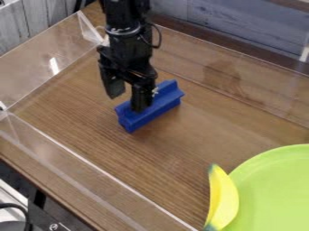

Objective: Remove the blue object from inside the green plate and put it on the table

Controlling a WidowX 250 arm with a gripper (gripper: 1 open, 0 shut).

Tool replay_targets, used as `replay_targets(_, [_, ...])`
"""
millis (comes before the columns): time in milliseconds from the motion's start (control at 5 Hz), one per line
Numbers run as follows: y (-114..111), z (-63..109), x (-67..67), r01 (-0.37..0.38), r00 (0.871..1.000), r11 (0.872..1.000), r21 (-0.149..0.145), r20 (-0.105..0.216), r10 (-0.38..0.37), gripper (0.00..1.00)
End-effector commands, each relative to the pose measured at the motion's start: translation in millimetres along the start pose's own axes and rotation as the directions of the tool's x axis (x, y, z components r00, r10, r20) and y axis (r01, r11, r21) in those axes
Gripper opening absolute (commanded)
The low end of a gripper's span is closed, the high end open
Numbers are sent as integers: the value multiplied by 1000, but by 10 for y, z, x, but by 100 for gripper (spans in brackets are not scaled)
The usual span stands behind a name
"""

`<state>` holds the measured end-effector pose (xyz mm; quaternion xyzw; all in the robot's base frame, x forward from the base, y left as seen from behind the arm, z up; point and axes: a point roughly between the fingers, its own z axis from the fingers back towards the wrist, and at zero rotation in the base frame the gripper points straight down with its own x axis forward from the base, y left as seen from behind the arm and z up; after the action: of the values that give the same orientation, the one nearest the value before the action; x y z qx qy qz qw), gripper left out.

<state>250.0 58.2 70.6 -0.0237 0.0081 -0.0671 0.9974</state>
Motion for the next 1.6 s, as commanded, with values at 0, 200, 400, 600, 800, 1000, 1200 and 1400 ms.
replay_targets(0, [-29,4,75,15,999,1000,0,48,-15,100])
replay_targets(200, [-46,-22,119,21,998,1000,-11,65,-20,100])
replay_targets(400, [-55,-41,137,14,997,1000,-20,76,-12,100])
replay_targets(600, [-75,-30,133,6,997,1000,-30,83,-3,100])
replay_targets(800, [-95,-4,123,-2,996,999,-39,90,6,100])
replay_targets(1000, [-115,37,115,-8,995,999,-48,97,13,100])
replay_targets(1200, [-128,81,119,-12,994,998,-55,104,18,100])
replay_targets(1400, [-129,105,124,-14,994,998,-61,111,21,100])
